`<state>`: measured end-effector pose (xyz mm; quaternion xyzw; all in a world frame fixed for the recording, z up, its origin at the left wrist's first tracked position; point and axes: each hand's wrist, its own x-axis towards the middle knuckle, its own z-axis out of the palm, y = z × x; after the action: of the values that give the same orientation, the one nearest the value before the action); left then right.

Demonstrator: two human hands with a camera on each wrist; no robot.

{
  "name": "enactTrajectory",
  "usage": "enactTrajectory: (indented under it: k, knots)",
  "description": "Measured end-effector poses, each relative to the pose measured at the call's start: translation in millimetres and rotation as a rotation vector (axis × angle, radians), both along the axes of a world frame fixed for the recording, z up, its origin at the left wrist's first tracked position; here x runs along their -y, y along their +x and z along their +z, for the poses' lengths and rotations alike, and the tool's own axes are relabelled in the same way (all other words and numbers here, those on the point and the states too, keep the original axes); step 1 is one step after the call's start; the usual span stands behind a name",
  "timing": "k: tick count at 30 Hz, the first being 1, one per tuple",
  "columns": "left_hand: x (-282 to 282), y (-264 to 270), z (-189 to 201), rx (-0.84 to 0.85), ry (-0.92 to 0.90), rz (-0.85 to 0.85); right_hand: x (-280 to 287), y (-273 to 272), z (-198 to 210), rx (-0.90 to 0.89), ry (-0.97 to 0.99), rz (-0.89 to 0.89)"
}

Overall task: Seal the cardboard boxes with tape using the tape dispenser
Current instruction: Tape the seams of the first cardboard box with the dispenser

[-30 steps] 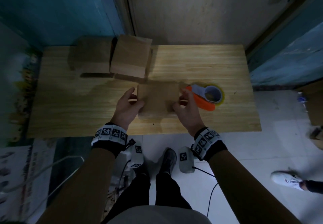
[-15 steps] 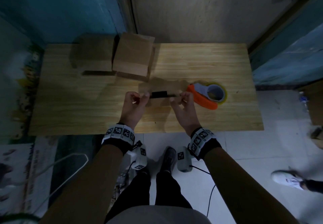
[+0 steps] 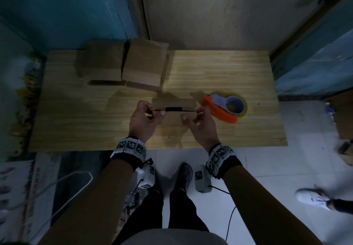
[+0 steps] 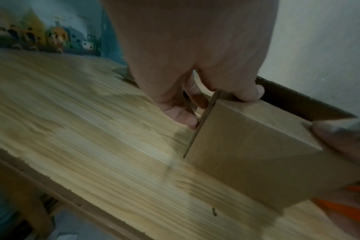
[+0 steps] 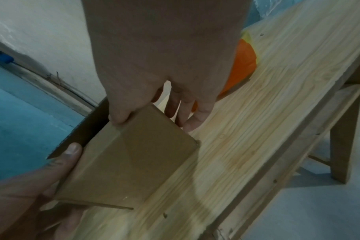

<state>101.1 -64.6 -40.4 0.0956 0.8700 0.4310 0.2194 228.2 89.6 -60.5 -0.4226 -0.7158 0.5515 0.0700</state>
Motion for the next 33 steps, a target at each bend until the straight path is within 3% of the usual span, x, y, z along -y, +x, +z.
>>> enactTrajectory:
  k: [3, 6, 10, 13, 22, 25, 27, 30, 33]
  knots:
    - [1.5, 1.3, 1.1, -0.041, -0.060, -0.032, 0.1, 0.8, -0.8, 0.038, 0.009, -0.004]
    - [-1.1, -1.8, 5.3, -0.184, -0.151, -0.179, -1.3, -1.3, 4.3, -0.012, 0.049, 0.012]
    - [-4.0, -8.0, 8.5, -0.269, -0.282, -0.311, -1.7, -3.3, 10.9, 0.036, 0.380, 0.273]
    - [-2.0, -9.0, 7.0, -0.265, -0.291, -0.307, -2.1, -5.2, 15.6, 0.120, 0.480, 0.368]
    - [-14.5, -0.4, 12.5, -0.226, -0.339, -0.224, -9.9, -11.4, 15.4, 0.089, 0.468, 0.368]
    - [-14.3, -0.5, 14.9, -0.215, -0.347, -0.213, -31.2, -14.4, 16.7, -0.017, 0.458, 0.237]
    - [-14.8, -0.3, 15.0, -0.211, -0.344, -0.215, -54.5, -10.3, 16.7, 0.171, 0.574, 0.121]
    - [-14.7, 0.0, 14.5, -0.209, -0.337, -0.220, -77.5, 1.7, 15.0, 0.537, 0.683, 0.125]
    - [-15.2, -0.3, 12.8, -0.199, -0.328, -0.218, -88.9, 9.8, 9.9, 0.556, 0.700, 0.151]
